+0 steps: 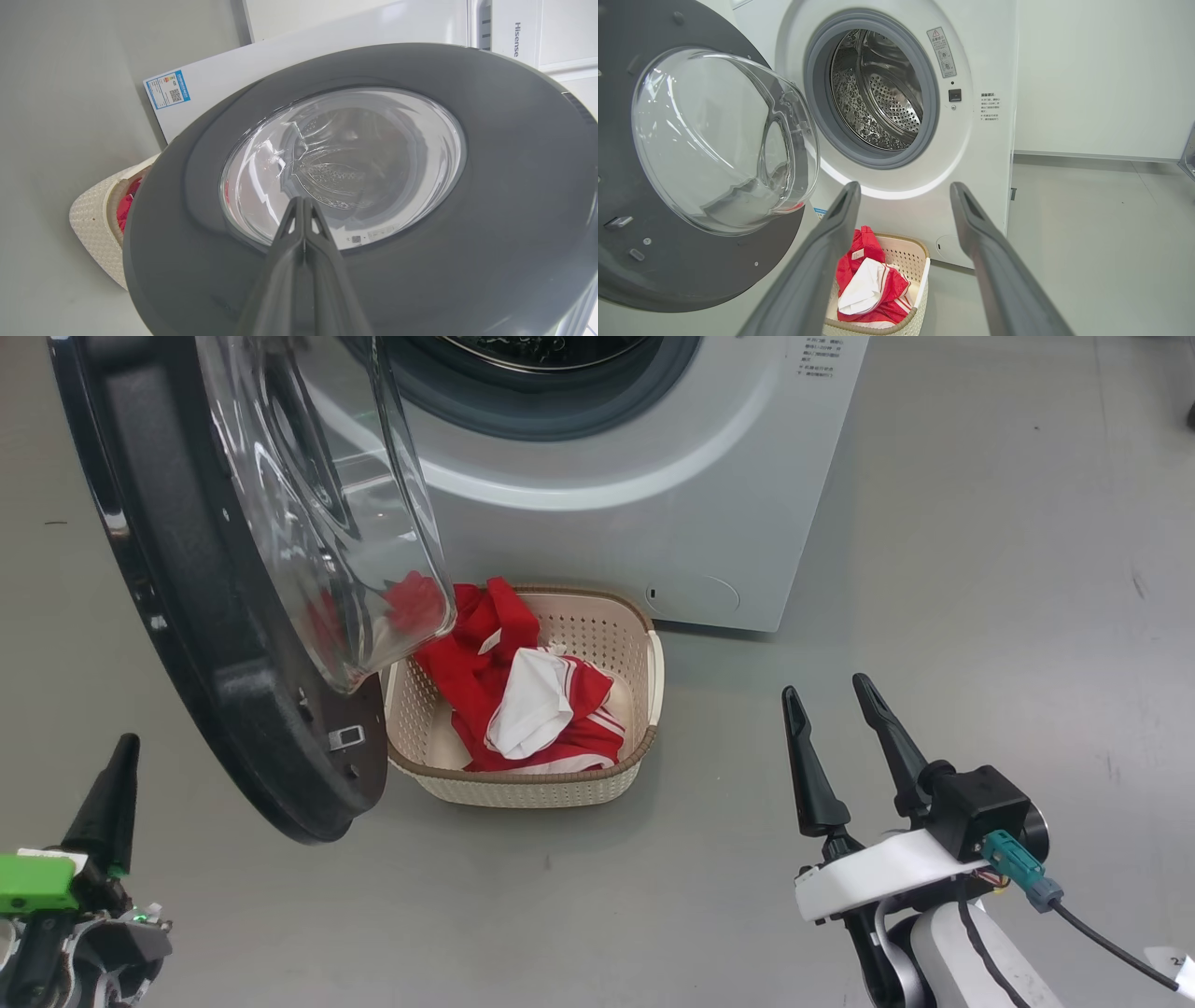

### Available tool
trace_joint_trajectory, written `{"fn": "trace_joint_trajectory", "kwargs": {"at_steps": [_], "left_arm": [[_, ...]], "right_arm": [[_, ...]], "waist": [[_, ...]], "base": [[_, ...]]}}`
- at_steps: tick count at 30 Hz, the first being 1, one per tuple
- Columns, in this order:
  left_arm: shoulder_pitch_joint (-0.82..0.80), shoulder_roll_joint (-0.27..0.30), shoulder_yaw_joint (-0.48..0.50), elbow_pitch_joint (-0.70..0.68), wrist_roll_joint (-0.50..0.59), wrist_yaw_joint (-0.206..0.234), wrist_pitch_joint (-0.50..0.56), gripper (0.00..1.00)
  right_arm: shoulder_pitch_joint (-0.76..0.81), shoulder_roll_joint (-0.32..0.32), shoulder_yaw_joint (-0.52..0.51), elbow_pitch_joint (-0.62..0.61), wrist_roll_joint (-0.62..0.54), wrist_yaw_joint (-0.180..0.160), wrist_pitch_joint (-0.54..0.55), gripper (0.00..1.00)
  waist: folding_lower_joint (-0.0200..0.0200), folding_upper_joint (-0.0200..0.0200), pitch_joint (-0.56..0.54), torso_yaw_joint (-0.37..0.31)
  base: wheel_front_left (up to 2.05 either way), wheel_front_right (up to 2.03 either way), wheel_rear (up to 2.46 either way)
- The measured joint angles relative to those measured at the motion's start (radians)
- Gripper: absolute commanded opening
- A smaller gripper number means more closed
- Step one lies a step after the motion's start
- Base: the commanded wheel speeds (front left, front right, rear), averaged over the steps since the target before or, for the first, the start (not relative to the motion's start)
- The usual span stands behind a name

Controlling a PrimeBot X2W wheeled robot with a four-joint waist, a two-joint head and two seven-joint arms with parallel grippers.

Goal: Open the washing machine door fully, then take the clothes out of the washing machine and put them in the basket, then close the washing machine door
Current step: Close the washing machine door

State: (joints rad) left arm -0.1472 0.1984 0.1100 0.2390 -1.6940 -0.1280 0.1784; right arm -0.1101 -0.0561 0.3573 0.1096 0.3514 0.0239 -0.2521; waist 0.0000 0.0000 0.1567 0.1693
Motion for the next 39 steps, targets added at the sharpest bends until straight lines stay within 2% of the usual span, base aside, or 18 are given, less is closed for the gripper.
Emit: {"fn": "trace_joint_trajectory", "kwargs": {"at_steps": [3, 6, 15, 27, 39], "left_arm": [[-0.002, -0.003, 0.011, 0.004, -0.103, 0.032, 0.098, 0.00], [-0.003, -0.002, 0.013, -0.004, -0.158, 0.055, 0.159, 0.00], [-0.008, 0.008, 0.011, -0.056, -0.263, 0.102, 0.309, 0.00], [-0.010, 0.014, -0.005, -0.105, -0.295, 0.142, 0.391, 0.00], [-0.010, 0.017, -0.021, -0.146, -0.321, 0.167, 0.419, 0.00]], "right_arm": [[0.002, 0.000, 0.003, 0.001, 0.000, 0.000, 0.000, 1.00], [0.006, 0.000, 0.004, 0.002, 0.000, 0.000, 0.000, 1.00], [0.012, 0.000, 0.007, 0.005, 0.000, 0.000, 0.000, 1.00], [0.012, 0.000, 0.010, 0.005, 0.003, 0.000, 0.000, 1.00], [0.012, 0.001, 0.008, 0.005, 0.009, 0.000, 0.000, 1.00]], "waist": [[0.0000, 0.0000, -0.002, -0.001], [0.0000, 0.0000, -0.004, -0.002], [0.0000, 0.0000, -0.008, -0.005], [0.0000, 0.0000, -0.009, -0.018], [0.0000, 0.0000, -0.008, -0.077]], "base": [[0.00, 0.00, 0.00], [0.00, 0.00, 0.00], [0.00, 0.00, 0.00], [0.00, 0.00, 0.00], [0.00, 0.00, 0.00]]}}
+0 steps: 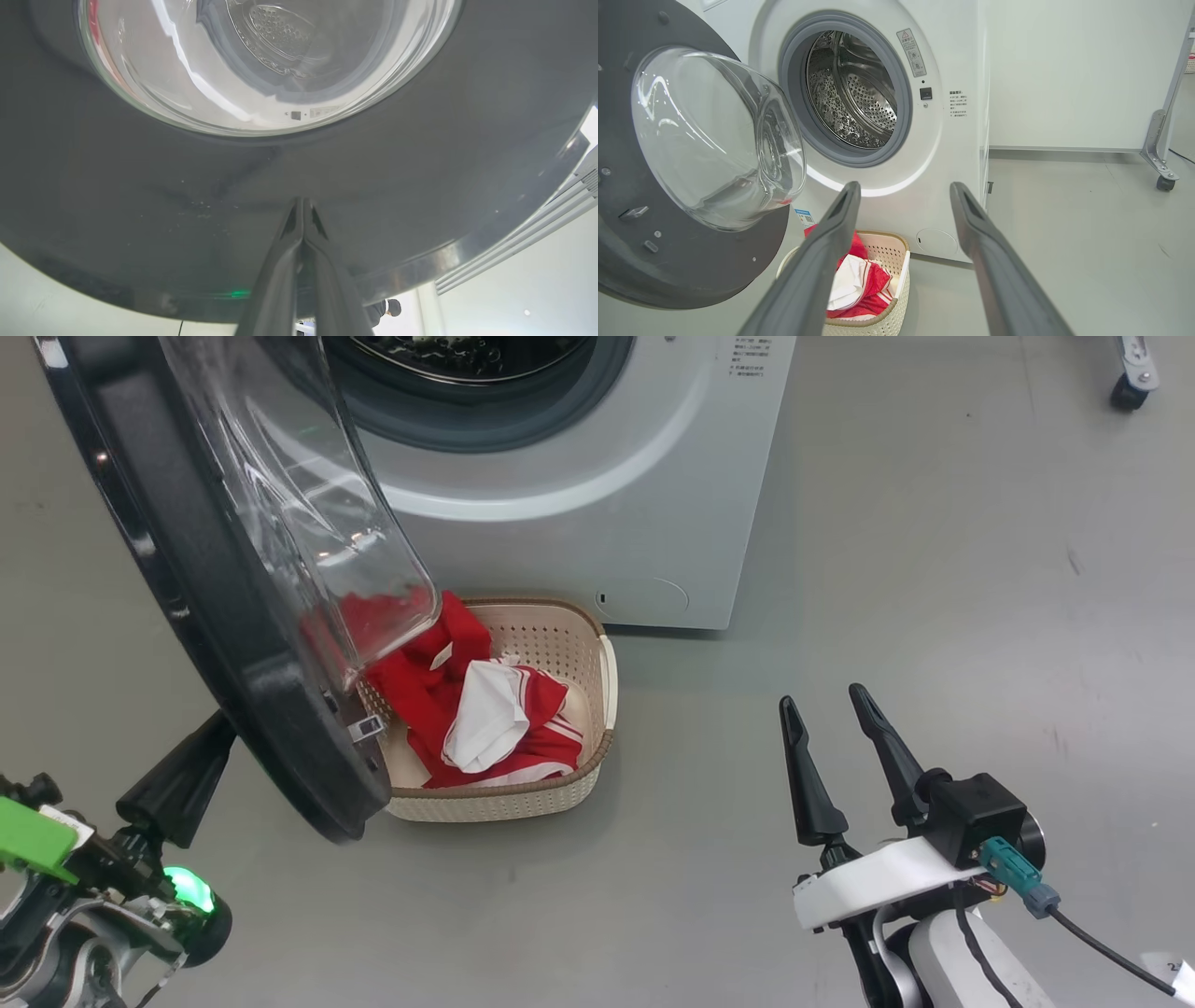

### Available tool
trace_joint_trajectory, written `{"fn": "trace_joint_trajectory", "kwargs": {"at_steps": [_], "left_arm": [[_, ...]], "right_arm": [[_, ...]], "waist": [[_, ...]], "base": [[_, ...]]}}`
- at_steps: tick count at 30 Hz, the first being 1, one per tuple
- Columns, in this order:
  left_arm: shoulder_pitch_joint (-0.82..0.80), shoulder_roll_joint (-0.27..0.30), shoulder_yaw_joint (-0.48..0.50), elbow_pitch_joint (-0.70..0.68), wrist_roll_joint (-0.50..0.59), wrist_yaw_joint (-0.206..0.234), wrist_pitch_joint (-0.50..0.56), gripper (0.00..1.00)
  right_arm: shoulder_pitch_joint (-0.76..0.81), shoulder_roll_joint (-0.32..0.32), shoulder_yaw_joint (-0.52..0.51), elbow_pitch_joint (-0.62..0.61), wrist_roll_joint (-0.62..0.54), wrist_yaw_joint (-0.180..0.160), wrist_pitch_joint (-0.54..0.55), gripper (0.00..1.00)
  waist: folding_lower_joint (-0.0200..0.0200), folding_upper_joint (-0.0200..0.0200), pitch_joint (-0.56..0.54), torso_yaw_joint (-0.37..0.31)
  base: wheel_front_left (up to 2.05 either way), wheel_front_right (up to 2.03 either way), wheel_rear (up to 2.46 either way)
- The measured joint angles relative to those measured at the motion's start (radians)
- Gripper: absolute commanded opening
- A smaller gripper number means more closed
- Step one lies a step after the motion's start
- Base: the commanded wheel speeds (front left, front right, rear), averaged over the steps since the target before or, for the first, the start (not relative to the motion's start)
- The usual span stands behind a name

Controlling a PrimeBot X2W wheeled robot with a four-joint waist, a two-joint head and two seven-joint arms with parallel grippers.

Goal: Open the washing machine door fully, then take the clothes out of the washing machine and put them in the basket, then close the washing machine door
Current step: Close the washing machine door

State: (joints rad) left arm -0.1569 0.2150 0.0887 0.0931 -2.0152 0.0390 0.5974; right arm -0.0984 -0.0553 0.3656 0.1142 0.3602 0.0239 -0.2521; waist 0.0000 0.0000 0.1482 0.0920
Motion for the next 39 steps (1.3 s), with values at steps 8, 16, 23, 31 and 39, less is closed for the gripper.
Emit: {"fn": "trace_joint_trajectory", "kwargs": {"at_steps": [8, 16, 23, 31, 39], "left_arm": [[0.000, -0.011, -0.025, -0.010, 0.000, 0.010, 0.001, 0.00], [-0.014, -0.021, -0.026, -0.017, 0.005, 0.026, -0.018, 0.00], [-0.040, -0.024, -0.025, -0.018, 0.026, 0.035, -0.055, 0.00], [-0.066, -0.032, -0.021, -0.013, 0.057, 0.044, -0.100, 0.00], [-0.102, -0.042, -0.014, -0.001, 0.069, 0.054, -0.153, 0.00]], "right_arm": [[0.000, 0.000, -0.004, -0.005, 0.000, -0.001, 0.000, 1.00], [0.000, 0.000, -0.001, -0.015, 0.000, -0.007, 0.000, 1.00], [0.002, 0.001, 0.001, -0.029, 0.008, -0.017, 0.000, 1.00], [0.006, 0.001, 0.006, -0.046, 0.013, -0.022, 0.000, 1.00], [0.009, 0.002, 0.015, -0.067, 0.027, -0.029, 0.000, 1.00]], "waist": [[0.0000, 0.0000, 0.005, -0.049], [0.0000, 0.0000, 0.014, -0.112], [0.0000, 0.0000, 0.029, -0.180], [0.0000, 0.0000, 0.047, -0.256], [0.0000, 0.0000, 0.071, -0.346]], "base": [[0.00, 0.00, 0.00], [0.00, 0.00, 0.00], [0.00, 0.00, 0.00], [0.00, 0.00, 0.00], [0.00, 0.00, 0.00]]}}
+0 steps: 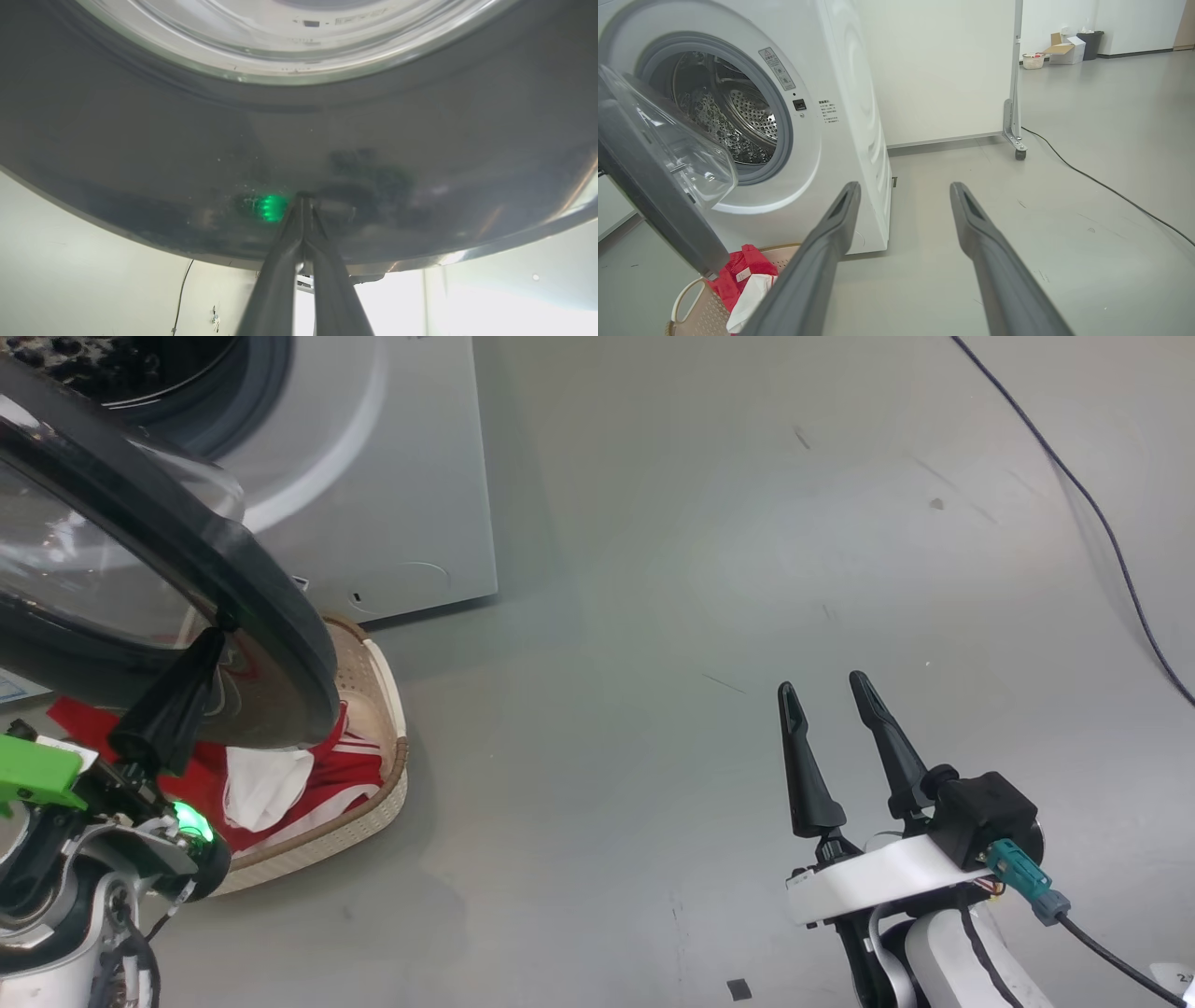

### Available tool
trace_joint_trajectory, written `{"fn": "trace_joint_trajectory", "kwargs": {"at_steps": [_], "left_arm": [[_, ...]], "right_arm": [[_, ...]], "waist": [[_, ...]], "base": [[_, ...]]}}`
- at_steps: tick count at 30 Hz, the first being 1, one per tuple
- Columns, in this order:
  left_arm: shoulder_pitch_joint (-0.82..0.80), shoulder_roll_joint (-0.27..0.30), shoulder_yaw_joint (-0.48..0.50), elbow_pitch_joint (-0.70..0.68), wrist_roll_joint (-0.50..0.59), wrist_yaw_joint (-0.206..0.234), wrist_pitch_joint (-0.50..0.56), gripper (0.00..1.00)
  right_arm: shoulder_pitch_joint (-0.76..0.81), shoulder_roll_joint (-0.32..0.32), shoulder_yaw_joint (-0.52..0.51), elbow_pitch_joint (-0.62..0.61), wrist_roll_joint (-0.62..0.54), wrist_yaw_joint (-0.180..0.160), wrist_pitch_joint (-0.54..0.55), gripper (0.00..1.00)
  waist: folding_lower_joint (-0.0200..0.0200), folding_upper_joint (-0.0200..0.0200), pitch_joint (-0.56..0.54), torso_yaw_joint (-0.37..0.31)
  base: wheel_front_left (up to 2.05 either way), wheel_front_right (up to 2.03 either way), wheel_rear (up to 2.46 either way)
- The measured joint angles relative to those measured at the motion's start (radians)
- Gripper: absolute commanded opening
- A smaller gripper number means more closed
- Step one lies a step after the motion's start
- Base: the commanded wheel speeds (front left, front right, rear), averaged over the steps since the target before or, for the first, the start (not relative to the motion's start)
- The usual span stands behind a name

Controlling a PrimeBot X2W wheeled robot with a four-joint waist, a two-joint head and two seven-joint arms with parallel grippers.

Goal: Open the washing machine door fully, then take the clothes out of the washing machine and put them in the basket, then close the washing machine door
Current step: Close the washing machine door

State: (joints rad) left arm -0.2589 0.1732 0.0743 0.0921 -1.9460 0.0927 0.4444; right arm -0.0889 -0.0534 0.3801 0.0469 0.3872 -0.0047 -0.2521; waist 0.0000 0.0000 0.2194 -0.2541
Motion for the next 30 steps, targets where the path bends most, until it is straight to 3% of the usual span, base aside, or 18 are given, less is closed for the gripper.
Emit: {"fn": "trace_joint_trajectory", "kwargs": {"at_steps": [14, 30], "left_arm": [[-0.083, -0.019, 0.036, 0.058, 0.057, 0.008, -0.133, 0.00], [-0.190, -0.031, 0.063, 0.157, 0.132, 0.016, -0.300, 0.00]], "right_arm": [[0.017, 0.004, 0.009, -0.028, 0.020, -0.019, 0.000, 1.00], [0.034, 0.006, 0.031, -0.046, 0.040, -0.026, 0.000, 1.00]], "waist": [[0.0000, 0.0000, 0.044, -0.129], [0.0000, 0.0000, 0.076, -0.198]], "base": [[0.00, 0.00, 0.00], [0.00, 0.00, 0.00]]}}
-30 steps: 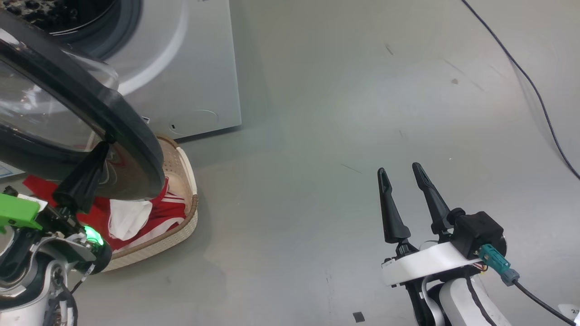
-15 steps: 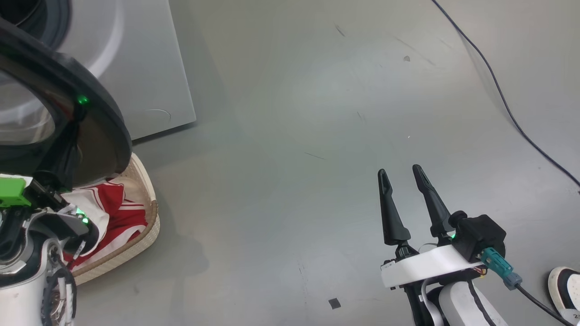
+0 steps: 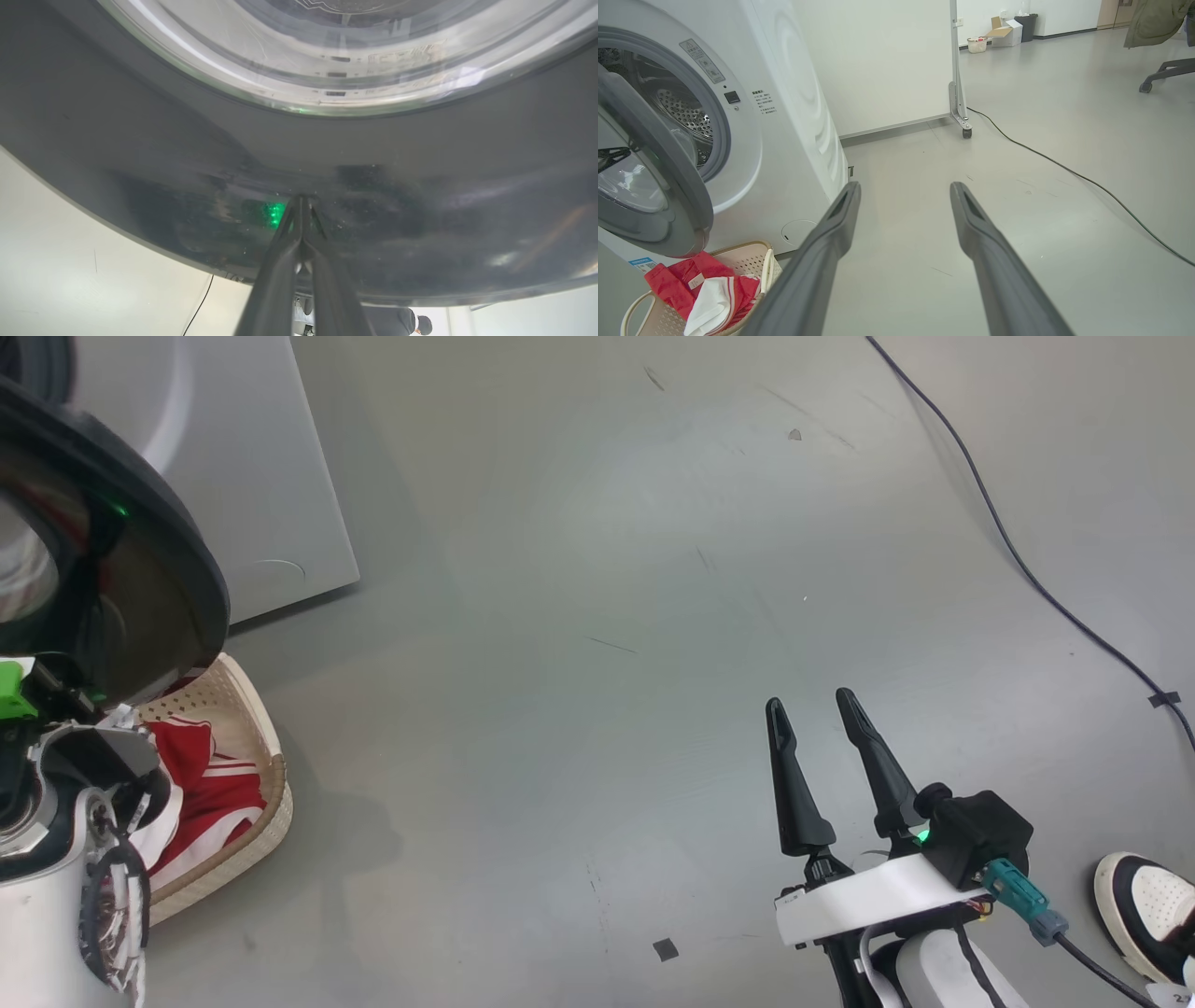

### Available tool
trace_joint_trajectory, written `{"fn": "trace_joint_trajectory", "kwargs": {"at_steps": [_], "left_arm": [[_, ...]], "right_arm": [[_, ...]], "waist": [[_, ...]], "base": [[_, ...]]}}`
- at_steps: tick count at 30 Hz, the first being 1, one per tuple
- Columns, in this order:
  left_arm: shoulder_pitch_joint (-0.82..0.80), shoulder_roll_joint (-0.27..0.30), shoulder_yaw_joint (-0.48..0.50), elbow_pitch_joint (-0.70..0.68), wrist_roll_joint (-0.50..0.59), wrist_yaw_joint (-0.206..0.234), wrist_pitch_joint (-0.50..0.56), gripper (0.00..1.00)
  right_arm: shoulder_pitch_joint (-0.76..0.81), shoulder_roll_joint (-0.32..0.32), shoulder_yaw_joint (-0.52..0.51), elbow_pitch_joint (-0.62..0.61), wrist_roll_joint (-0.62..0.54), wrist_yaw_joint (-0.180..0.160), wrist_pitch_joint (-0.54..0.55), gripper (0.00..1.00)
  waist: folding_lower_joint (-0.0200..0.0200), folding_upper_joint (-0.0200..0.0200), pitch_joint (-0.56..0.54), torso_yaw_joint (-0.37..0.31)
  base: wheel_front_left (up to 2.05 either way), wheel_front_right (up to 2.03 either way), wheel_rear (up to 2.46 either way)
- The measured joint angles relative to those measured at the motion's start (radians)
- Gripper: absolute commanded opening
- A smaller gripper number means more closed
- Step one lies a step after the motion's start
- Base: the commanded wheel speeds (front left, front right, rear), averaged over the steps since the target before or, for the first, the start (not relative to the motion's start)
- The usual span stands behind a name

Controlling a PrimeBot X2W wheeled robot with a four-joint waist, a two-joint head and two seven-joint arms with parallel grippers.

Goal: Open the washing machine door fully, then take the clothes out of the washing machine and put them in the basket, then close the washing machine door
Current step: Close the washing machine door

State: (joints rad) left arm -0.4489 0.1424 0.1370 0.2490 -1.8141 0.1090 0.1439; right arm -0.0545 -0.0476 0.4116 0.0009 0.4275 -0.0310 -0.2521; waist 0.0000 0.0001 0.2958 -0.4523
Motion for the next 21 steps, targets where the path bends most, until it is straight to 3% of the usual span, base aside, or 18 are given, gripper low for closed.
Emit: {"fn": "trace_joint_trajectory", "kwargs": {"at_steps": [14, 21], "left_arm": [[-0.056, -0.031, -0.034, 0.065, 0.038, -0.002, -0.025, 0.00], [-0.056, -0.043, -0.102, 0.097, 0.056, -0.043, 0.014, 0.00]], "right_arm": [[0.003, 0.002, -0.013, -0.007, 0.003, -0.017, 0.000, 1.00], [0.003, 0.002, -0.050, -0.012, -0.003, -0.024, 0.000, 1.00]], "waist": [[0.0000, 0.0000, -0.002, -0.012], [0.0000, 0.0000, -0.020, 0.022]], "base": [[0.00, 0.00, 0.00], [0.00, 0.00, 0.00]]}}
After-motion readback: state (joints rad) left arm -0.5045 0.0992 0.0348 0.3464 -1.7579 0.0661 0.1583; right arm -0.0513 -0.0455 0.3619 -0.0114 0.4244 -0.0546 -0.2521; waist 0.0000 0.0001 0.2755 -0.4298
